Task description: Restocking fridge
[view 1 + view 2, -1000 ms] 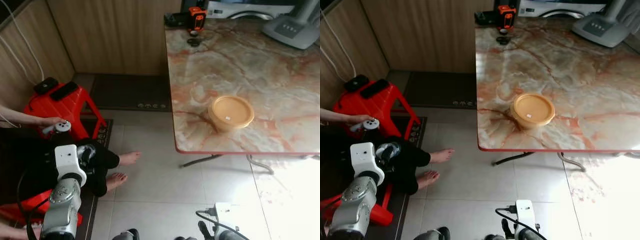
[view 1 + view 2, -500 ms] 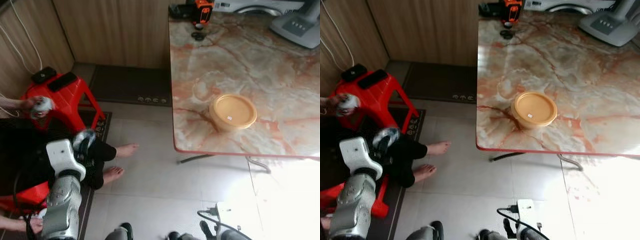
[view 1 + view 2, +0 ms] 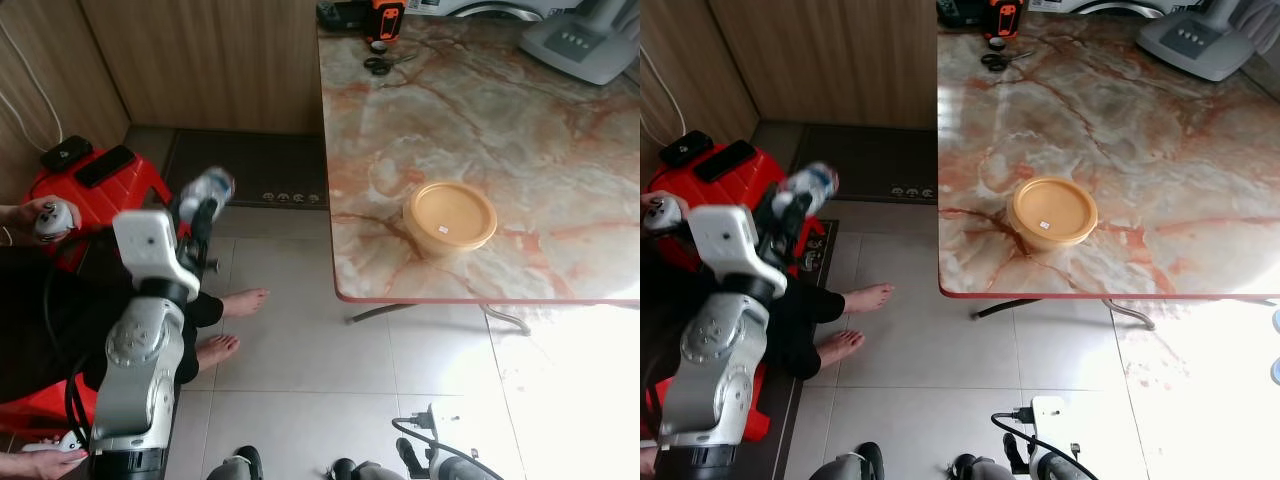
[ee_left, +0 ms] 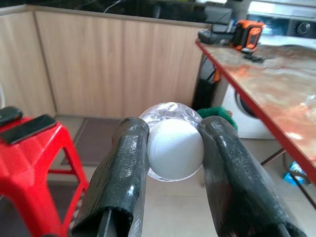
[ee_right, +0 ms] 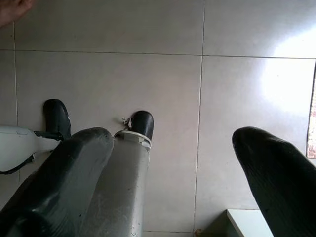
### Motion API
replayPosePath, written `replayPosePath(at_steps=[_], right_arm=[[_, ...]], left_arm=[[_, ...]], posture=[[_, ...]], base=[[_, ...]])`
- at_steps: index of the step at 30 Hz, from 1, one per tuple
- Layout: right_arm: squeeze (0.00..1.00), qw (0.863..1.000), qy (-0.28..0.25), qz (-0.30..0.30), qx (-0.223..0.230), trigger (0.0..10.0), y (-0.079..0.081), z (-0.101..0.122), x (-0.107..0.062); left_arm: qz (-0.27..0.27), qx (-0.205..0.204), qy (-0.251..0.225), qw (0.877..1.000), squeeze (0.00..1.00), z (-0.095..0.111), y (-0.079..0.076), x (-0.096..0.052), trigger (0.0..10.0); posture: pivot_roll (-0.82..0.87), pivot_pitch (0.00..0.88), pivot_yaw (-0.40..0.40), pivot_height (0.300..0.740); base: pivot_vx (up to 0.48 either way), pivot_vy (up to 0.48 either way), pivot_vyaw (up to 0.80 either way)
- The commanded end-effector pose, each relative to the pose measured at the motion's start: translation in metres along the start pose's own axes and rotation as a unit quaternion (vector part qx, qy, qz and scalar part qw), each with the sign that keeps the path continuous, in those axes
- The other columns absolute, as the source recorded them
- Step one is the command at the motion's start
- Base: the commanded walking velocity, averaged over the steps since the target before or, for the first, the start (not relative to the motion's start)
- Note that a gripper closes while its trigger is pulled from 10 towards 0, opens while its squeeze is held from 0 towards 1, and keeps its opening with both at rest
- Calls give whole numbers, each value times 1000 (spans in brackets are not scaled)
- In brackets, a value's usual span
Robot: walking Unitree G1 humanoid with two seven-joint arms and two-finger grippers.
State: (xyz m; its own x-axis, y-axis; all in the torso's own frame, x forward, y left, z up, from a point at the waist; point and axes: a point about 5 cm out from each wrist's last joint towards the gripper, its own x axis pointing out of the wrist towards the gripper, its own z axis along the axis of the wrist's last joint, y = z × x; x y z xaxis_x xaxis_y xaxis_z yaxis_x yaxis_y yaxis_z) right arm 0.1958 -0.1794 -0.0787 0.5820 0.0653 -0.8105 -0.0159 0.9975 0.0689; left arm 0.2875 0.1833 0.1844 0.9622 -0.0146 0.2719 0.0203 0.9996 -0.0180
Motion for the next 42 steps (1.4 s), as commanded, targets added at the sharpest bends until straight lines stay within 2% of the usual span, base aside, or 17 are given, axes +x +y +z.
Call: replayPosePath(at_steps=[1,6,14,16,19,20,22,27,33,37,42], right_arm=[[0,1000,18,-4,12,10000,-1,-11,-2],[0,1000,22,-3,7,10000,-2,-13,-2],[0,1000,22,-2,4,10000,-3,-13,-2],[0,1000,22,-1,3,10000,-3,-12,-2],[0,1000,21,-1,3,10000,-3,-12,-2],[0,1000,21,-1,3,10000,-3,-12,-2],[0,1000,23,0,2,10000,-3,-12,-2],[0,1000,24,0,2,10000,-3,-13,-2],[0,1000,24,-1,2,10000,-3,-13,-2],[0,1000,25,-1,1,10000,-3,-13,-2],[0,1000,25,-1,0,10000,-3,-13,-2]], left_arm=[[-1,17,-14,1000,0,8,0,0,10000],[-4,37,-12,999,0,8,-2,-1,10000],[-6,44,-11,999,0,6,-7,-5,10000],[3,64,-36,997,0,14,-7,-4,10000],[21,116,-91,989,0,35,-8,-2,10000],[21,116,-91,989,0,35,-8,-2,10000],[21,148,-135,979,0,53,-12,0,10000],[2,176,-149,973,0,58,-21,1,10000],[3,180,-153,972,0,59,-25,1,10000],[11,197,-160,967,0,62,-25,2,10000],[15,200,-160,967,0,63,-24,3,10000]], posture=[[65,192,-76,740],[63,193,-78,740],[66,194,-81,740],[68,195,-83,740],[69,197,-83,740],[69,197,-83,740],[70,197,-84,740],[70,197,-85,740],[67,199,-86,740],[71,200,-87,740],[70,201,-86,740]], base=[[0,0,-569],[0,0,-800],[0,0,-797],[0,0,-800],[0,0,-788],[0,0,-788],[0,0,-788],[0,0,-788],[0,0,-788],[0,0,-788],[0,-170,-788]])
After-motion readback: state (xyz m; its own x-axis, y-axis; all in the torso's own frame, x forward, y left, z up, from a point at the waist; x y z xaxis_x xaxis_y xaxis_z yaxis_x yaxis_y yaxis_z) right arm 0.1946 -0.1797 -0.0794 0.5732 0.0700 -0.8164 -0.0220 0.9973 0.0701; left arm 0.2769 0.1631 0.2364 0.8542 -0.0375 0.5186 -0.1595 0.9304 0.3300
